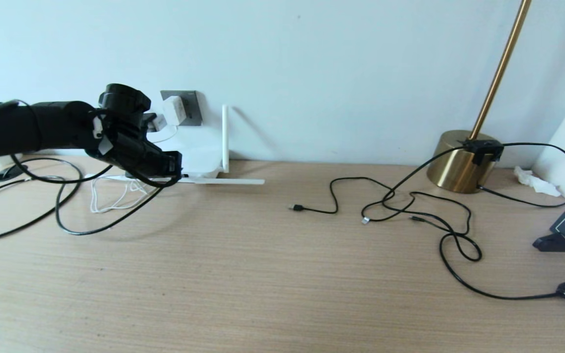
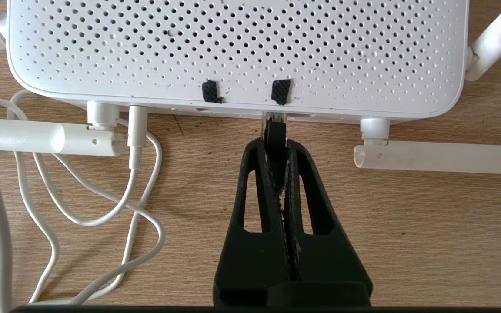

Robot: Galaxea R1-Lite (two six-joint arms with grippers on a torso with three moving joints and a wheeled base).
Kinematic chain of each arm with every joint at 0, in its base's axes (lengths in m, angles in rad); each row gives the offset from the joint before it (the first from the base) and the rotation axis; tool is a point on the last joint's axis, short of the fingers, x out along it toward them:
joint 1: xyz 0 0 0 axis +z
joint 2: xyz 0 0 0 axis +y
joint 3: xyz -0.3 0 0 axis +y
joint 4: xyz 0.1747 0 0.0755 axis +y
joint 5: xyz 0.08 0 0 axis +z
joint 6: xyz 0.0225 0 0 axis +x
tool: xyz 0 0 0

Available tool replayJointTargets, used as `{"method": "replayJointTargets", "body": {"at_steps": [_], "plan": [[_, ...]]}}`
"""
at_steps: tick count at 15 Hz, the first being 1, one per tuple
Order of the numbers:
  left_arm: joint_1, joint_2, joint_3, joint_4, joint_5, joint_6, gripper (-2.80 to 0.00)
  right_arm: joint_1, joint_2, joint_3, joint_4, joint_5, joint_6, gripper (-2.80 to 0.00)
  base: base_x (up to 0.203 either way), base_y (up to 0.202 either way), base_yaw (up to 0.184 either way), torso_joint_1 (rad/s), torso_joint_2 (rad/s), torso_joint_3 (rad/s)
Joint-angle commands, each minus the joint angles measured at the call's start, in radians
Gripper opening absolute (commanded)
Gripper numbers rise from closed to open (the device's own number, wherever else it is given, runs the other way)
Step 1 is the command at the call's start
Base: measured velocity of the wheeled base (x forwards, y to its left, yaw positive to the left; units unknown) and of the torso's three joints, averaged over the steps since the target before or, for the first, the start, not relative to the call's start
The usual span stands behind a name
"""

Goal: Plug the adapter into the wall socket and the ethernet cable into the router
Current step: Plug cable into router interface

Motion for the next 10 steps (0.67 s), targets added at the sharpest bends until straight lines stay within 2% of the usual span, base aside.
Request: {"method": "replayJointTargets", "body": {"at_steps": [1,10], "plan": [[0.000,-0.008,0.003,0.025,-0.001,-0.001,-2.80,0.000,0.000,0.000,0.002,0.000,-0.001,-2.80,0.000,0.000,0.000,0.000,0.00,0.000],[0.000,-0.005,0.011,0.025,-0.001,-0.001,-2.80,0.000,0.000,0.000,0.002,0.000,-0.001,-2.80,0.000,0.000,0.000,0.000,0.00,0.000]]}}
